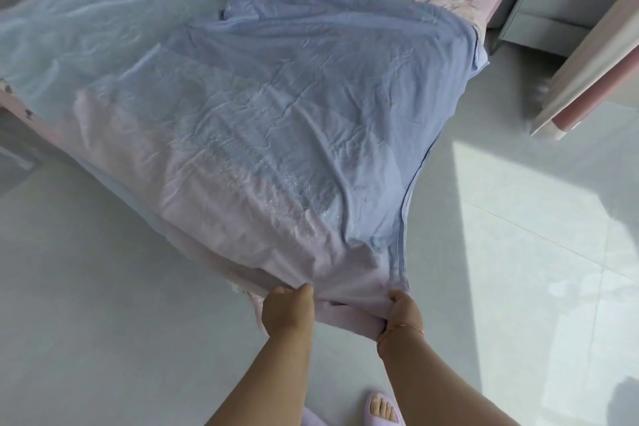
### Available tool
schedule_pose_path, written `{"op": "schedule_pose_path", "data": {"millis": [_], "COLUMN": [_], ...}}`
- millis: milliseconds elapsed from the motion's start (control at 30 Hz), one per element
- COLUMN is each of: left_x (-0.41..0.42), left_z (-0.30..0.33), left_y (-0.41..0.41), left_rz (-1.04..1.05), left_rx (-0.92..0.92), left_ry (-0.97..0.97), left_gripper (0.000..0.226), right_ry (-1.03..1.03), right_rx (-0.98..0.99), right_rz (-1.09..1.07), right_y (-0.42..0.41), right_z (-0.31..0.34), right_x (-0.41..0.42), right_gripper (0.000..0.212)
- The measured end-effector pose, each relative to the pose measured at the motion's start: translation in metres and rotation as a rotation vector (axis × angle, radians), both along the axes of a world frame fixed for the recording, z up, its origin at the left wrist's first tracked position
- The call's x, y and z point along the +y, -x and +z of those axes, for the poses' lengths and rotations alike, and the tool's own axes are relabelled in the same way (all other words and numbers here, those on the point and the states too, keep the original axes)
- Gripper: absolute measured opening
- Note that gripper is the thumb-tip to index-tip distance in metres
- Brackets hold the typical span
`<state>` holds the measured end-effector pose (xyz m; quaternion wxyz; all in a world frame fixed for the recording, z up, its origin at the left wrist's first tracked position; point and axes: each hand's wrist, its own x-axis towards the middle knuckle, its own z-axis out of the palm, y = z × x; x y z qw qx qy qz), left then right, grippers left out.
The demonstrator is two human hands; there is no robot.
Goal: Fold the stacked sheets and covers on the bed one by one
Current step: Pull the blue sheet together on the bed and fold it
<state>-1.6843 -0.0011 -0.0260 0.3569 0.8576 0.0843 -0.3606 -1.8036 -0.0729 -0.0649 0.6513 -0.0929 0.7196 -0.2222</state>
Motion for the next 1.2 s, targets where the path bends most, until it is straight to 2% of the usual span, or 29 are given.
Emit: {"op": "schedule_pose_path", "data": {"millis": [67, 100, 167, 233, 300, 367, 467, 567, 667, 800, 900, 933, 967, 1200], "left_x": [-0.002, -0.003, -0.008, -0.016, -0.025, -0.027, -0.024, -0.015, -0.009, -0.013, -0.022, -0.022, -0.022, -0.035], "left_z": [0.010, 0.016, 0.027, 0.041, 0.056, 0.068, 0.078, 0.088, 0.096, 0.101, 0.109, 0.107, 0.110, 0.129], "left_y": [-0.011, -0.018, -0.034, -0.052, -0.068, -0.089, -0.123, -0.165, -0.212, -0.278, -0.290, -0.339, -0.349, -0.447], "left_rz": [-0.021, -0.084, -0.229, -0.346, -0.417, -0.396, -0.391, -0.391, -0.390, -0.427, -0.431, -0.446, -0.463, -0.308], "left_rx": [0.056, 0.024, -0.200, -0.350, -0.356, -0.339, -0.297, -0.222, -0.086, 0.064, 0.125, 0.167, 0.186, 0.306], "left_ry": [-0.049, -0.116, -0.170, -0.021, 0.105, 0.177, 0.240, 0.329, 0.445, 0.534, 0.577, 0.600, 0.621, 0.750], "left_gripper": [0.027, 0.030, 0.032, 0.024, 0.012, 0.010, 0.020, 0.027, 0.033, 0.034, 0.034, 0.033, 0.032, 0.046], "right_ry": [0.164, 0.242, 0.368, 0.493, 0.589, 0.644, 0.680, 0.750, 0.718, 0.720, 0.739, 0.750, 0.743, 0.787], "right_rx": [0.099, 0.111, 0.096, 0.121, 0.130, 0.114, 0.111, 0.020, -0.061, 0.005, 0.038, 0.046, 0.047, 0.044], "right_rz": [0.071, 0.097, 0.130, 0.193, 0.262, 0.328, 0.393, 0.456, 0.513, 0.493, 0.543, 0.524, 0.538, 0.640], "right_y": [-0.011, -0.020, -0.042, -0.070, -0.093, -0.120, -0.161, -0.214, -0.270, -0.328, -0.338, -0.384, -0.396, -0.496], "right_z": [0.024, 0.038, 0.062, 0.080, 0.096, 0.112, 0.129, 0.135, 0.140, 0.147, 0.158, 0.153, 0.153, 0.168], "right_x": [-0.021, -0.031, -0.046, -0.059, -0.068, -0.073, -0.077, -0.074, -0.070, -0.069, -0.076, -0.074, -0.072, -0.083], "right_gripper": [0.013, 0.009, 0.007, 0.011, 0.012, 0.016, 0.045, 0.061, 0.059, 0.052, 0.052, 0.052, 0.052, 0.046]}}
